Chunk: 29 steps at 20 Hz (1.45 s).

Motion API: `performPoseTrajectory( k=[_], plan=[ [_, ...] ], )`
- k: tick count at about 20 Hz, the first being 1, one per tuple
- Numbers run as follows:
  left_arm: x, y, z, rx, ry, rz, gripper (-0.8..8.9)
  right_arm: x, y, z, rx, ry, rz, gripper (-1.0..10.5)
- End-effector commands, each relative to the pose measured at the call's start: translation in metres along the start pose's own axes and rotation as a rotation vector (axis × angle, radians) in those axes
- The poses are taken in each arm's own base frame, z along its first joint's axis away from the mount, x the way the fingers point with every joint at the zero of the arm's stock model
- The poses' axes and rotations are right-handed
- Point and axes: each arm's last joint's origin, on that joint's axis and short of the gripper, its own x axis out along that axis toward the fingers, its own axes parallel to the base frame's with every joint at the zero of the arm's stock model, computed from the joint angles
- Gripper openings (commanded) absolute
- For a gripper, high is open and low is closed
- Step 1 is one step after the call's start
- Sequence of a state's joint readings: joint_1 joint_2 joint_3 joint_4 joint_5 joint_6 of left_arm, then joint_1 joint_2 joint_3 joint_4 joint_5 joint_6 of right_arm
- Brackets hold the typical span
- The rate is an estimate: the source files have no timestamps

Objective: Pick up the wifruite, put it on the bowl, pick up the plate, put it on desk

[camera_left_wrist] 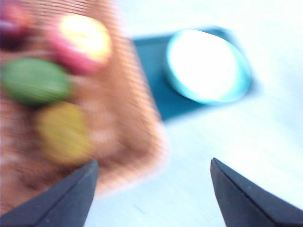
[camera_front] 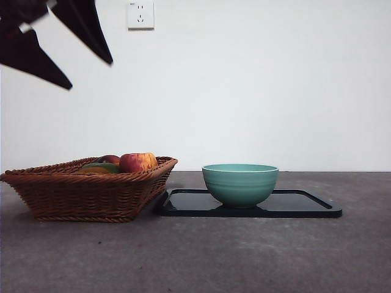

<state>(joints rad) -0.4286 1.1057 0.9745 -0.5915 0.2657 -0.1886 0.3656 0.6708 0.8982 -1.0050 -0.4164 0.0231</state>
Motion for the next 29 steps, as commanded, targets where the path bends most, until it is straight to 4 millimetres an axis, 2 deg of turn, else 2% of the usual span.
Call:
performPoseTrajectory(
  k=[1, 6, 13, 17, 20, 24, 29],
  plan=[
    [-0.015, -0.008, -0.002, 0.076, 0.014, -0.106, 3.75, -0.001, 0.001, 0.003, -0.006, -0.013, 0.006, 2.0],
    [-0.036, -0.014, -0.015, 0.168, 0.065, -0.213, 3.75, -0.001, 0.001, 0.003, -0.006, -0.012, 0.006, 2.0],
    [-0.037, -0.014, -0.017, 0.189, 0.076, -0.212, 3.75, -0.001, 0.001, 0.003, 0.019, -0.011, 0.005, 2.0],
    [-0.037, -0.014, -0.017, 0.191, 0.077, -0.212, 3.75, 0.000, -0.002, 0.006, 0.139, -0.036, -0.085, 2.0],
    [-0.037, -0.014, -0.017, 0.192, 0.076, -0.212, 3.75, 0.005, -0.005, 0.016, 0.208, -0.085, -0.096, 3.0],
    [-0.037, -0.014, -0.017, 0.193, 0.074, -0.213, 3.75, 0.031, -0.016, 0.038, 0.254, -0.086, -0.122, 3.0],
    [-0.037, -0.014, -0.017, 0.190, 0.080, -0.212, 3.75, 0.081, -0.039, 0.079, 0.272, -0.031, -0.180, 3.0]
  ],
)
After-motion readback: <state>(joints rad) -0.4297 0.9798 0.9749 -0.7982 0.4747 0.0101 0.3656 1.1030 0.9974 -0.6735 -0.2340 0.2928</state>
